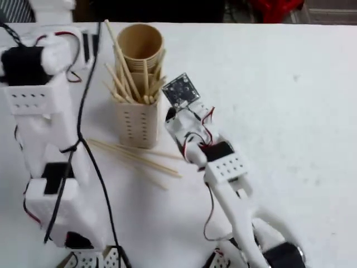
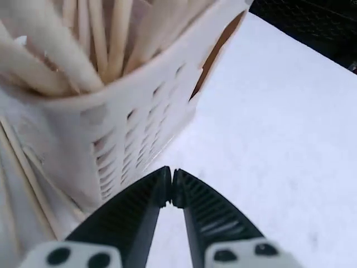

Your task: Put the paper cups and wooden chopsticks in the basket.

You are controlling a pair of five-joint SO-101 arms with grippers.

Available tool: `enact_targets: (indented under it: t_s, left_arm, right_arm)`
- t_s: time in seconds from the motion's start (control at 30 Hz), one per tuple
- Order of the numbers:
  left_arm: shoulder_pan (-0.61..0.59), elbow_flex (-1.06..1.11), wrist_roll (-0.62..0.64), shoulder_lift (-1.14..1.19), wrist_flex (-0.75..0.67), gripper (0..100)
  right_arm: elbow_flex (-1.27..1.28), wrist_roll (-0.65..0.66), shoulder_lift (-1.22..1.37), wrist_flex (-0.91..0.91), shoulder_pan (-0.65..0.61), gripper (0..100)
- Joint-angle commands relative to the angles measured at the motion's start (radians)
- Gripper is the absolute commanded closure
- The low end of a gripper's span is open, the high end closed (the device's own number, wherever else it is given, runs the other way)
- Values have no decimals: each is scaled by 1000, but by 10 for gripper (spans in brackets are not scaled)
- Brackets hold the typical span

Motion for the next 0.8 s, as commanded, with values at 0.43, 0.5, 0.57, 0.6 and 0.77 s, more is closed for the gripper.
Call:
enact_targets:
  t_s: [0.43,0.5,0.57,0.6,0.77]
  left_arm:
    - [222,919,-388,-947,2,831]
    - [220,1014,-422,-1033,3,831]
    - [219,1126,-465,-1090,3,831]
    - [216,1186,-485,-1107,3,831]
    - [74,1482,-621,-1086,-48,831]
  right_arm:
    - [80,258,-395,674,288,981]
    - [146,276,-398,636,321,981]
    - [206,284,-398,598,340,981]
    - [236,290,-395,578,341,981]
    - [313,295,-392,498,343,981]
